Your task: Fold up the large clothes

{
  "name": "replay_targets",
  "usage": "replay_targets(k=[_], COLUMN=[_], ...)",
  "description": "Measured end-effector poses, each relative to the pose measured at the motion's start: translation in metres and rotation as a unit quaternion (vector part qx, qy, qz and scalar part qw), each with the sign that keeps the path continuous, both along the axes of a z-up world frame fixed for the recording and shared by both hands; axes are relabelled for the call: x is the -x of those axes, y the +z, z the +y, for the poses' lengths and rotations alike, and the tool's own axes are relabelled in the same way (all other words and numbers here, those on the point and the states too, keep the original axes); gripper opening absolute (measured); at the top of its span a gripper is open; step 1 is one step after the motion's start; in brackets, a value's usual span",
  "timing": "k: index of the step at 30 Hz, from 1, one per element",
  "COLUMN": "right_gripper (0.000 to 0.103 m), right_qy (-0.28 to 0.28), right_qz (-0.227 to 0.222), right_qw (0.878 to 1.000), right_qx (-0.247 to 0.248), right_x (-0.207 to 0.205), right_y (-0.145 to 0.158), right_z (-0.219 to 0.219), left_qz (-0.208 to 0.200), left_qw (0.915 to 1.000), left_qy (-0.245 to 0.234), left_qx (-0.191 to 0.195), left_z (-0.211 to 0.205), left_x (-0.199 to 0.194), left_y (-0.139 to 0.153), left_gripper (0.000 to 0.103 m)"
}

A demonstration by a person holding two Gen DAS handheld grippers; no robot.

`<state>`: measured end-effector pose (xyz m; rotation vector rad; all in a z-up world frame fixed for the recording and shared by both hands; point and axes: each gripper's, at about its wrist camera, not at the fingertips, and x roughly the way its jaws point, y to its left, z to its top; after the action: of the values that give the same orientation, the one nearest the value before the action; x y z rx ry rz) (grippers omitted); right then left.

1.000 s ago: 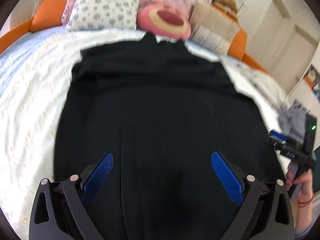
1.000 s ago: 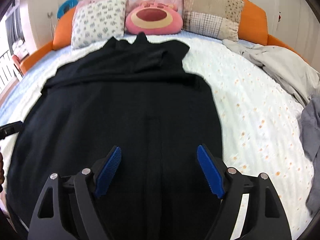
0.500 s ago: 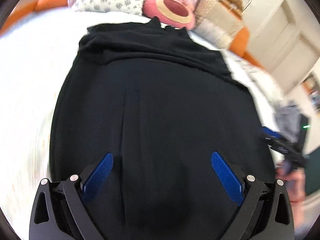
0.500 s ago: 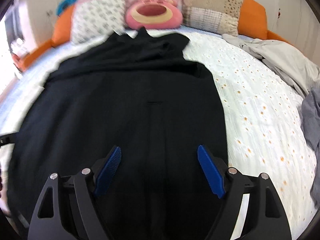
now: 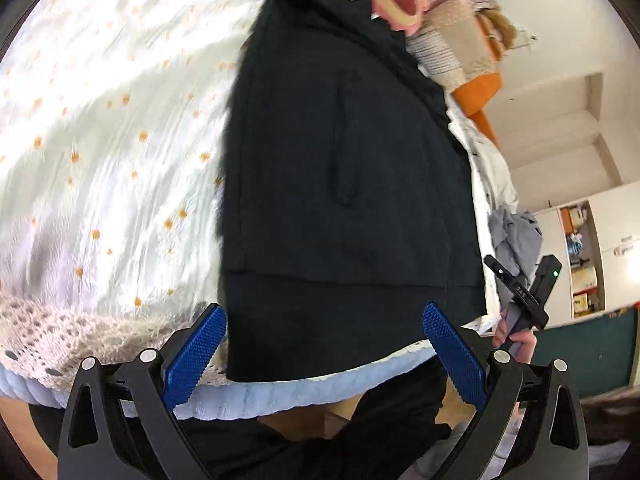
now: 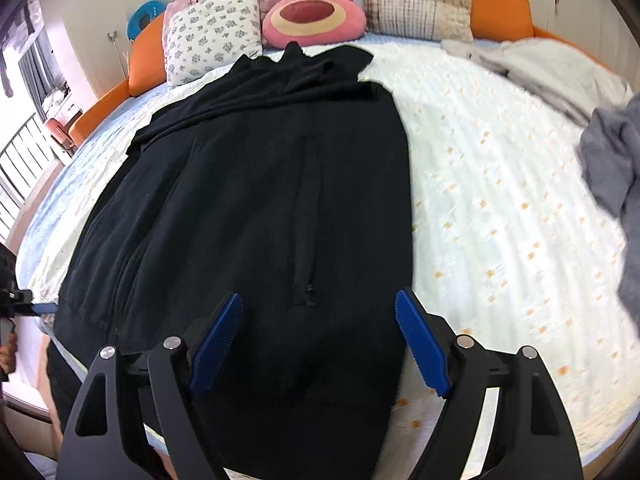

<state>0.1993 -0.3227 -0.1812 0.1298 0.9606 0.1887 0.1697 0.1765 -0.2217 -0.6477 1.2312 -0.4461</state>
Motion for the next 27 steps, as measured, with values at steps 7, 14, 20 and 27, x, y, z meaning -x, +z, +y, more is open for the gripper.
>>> replay_targets(k=[7,14,20,27], right_gripper=[0.078,0.078,0.078,0.081], right_qy=[0.018,0.020,0.022,0.017], right_qz=[0.002,0.011,0.017,0.129], right_qw=[1.000,1.000,0.998,0.971], right_qx=[-0.003,-0.012,-0.062,-0.202], right_x=[-0.001,-0.005,-0.003,0.008], right_y=[-0.002,-0.005,0.007,0.001], right_z=[0.012,0.011,-0.009,-0.056], left_qz=[0.055,0.057,0.061,0.055], left_qw=[0.9983,0.9971,0.9955,0.9960], left_qy=[-0.014,-0.042,-0.072,-0.067], left_qx=[0.011,0.029,0.010,0.023], left_z=[-0.001,-0.023,-0.036,-0.042], left_x=[0.004,-0.004,-0.014,-0.017], left_y=[-0.017,-0.007,-0.004,-0.012], left_gripper=[0.100,0.100,0.100,0.100])
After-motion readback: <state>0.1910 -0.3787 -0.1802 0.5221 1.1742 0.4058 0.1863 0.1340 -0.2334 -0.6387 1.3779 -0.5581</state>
